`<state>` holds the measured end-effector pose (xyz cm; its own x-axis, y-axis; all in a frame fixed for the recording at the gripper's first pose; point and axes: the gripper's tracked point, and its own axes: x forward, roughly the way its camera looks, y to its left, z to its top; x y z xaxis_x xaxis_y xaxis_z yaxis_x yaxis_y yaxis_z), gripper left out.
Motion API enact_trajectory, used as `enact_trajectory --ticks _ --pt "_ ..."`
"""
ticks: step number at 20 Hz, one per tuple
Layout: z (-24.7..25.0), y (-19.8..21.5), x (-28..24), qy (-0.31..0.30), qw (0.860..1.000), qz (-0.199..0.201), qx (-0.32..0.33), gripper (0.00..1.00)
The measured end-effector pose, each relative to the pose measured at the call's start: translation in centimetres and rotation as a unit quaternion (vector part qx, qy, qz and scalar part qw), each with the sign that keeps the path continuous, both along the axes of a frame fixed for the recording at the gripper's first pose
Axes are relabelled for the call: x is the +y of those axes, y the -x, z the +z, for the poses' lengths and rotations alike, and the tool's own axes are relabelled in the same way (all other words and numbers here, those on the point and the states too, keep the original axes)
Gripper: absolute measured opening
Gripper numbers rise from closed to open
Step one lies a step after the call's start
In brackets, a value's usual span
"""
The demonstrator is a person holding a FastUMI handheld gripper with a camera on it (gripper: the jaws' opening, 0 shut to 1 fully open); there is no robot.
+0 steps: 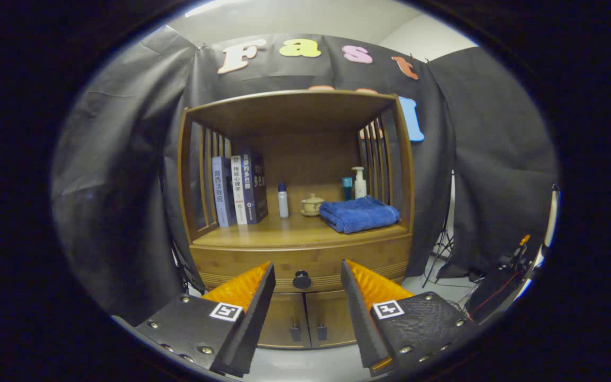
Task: Pull open the drawer, take out the items inside it, and place them on the countertop above the cabinet.
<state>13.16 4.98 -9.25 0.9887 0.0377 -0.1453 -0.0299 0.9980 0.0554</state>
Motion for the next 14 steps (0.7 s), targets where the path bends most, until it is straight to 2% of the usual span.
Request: enact_trajectory --ticks 3,7,14 --pt "-3.4 -3.2 0.9 0.004 1.0 0.003 0.026 0.75" --pt "-6.9 -7.4 2.9 0.01 0.998 0.032 0.051 0.75" --pt "-10.7 -12.0 2.2 0.017 0.997 0.011 0.072 0.75"
